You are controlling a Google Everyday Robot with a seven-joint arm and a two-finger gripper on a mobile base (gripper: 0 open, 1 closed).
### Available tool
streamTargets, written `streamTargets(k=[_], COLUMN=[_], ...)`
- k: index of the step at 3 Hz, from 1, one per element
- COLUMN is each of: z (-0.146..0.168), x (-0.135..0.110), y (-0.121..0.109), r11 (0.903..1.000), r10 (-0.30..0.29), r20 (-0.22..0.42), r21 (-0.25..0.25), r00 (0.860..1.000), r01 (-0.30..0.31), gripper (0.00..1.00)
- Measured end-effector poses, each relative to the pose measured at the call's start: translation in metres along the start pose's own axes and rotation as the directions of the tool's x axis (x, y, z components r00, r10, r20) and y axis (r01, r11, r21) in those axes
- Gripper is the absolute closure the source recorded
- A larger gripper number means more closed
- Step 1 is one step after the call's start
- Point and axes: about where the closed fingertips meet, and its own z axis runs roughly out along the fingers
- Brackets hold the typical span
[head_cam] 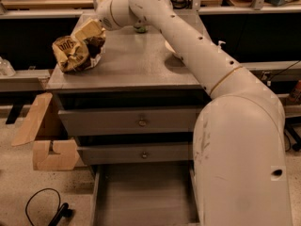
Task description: Pick brown chip bag from bottom drawer and place on counter
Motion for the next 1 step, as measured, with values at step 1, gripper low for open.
streamTargets(k=[1], z=[0.0], x=[0.0], y=[0.0], r11=[1.0], r10=[0.0], r20=[0.0], r21=[0.0], r00=[1.0], r01=[0.0], gripper=[0.0])
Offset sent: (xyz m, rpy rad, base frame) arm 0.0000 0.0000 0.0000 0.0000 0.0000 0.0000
